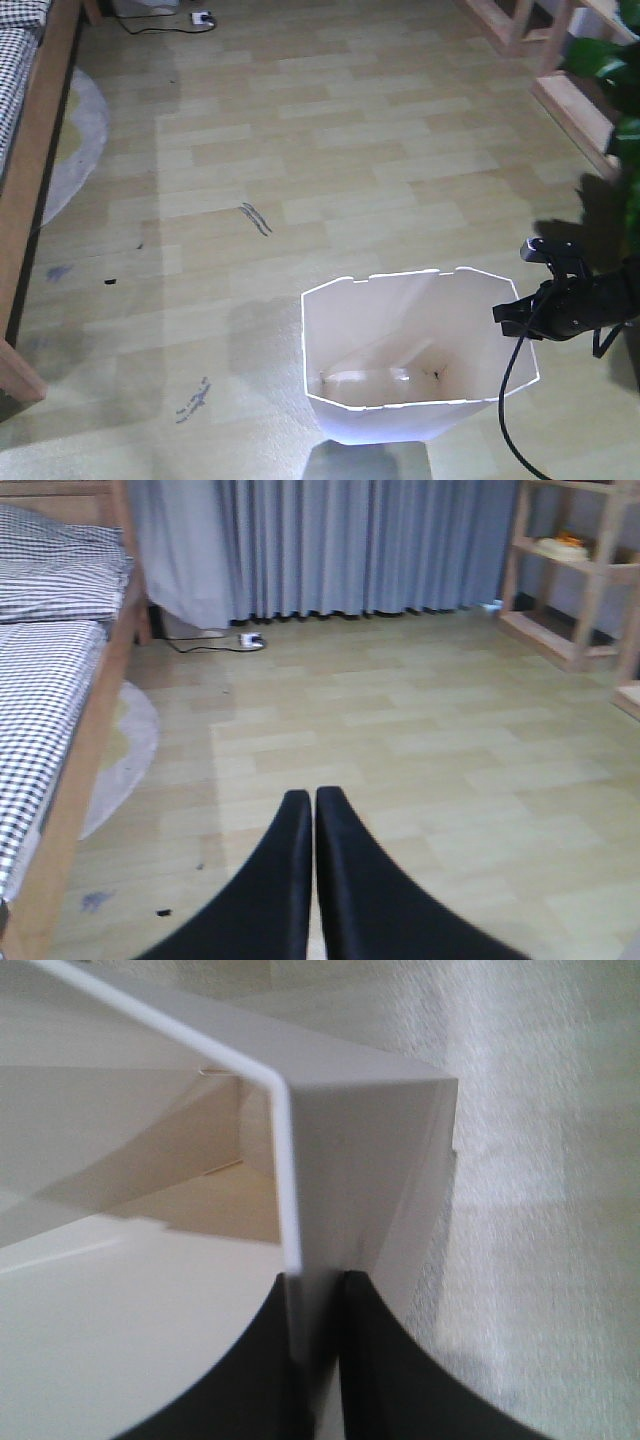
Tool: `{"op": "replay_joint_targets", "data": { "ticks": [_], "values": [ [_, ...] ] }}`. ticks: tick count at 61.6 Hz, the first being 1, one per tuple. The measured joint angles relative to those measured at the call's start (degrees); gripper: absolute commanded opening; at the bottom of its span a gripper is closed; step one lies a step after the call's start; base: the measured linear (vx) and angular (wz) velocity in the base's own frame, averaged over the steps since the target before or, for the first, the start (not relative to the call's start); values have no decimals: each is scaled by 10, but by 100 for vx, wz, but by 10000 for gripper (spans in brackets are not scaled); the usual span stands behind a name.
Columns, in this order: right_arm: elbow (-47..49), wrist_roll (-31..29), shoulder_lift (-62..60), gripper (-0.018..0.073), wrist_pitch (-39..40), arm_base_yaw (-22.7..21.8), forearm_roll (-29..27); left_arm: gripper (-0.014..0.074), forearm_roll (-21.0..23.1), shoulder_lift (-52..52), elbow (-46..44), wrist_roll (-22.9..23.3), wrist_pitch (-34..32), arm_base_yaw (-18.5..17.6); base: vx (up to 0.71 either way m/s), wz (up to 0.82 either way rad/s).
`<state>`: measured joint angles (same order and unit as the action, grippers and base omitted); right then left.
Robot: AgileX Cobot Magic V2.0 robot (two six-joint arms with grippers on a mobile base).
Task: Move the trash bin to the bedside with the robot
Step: 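Carry the held bin with the right gripper toward the bed beside the curtains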
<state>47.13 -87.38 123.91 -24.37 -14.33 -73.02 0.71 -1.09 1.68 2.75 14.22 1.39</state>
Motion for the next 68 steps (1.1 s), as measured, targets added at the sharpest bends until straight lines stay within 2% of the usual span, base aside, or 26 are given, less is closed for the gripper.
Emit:
{"op": "replay_joint_targets", "data": {
  "ticks": [24,68],
  "values": [
    [0,0,0,-6,-12,0,-1,-6,0,0,0,0,0,0,43,26],
    [0,0,0,-6,-2,0,-1,-6,0,0,0,0,0,0,46,8]
  ]
}}
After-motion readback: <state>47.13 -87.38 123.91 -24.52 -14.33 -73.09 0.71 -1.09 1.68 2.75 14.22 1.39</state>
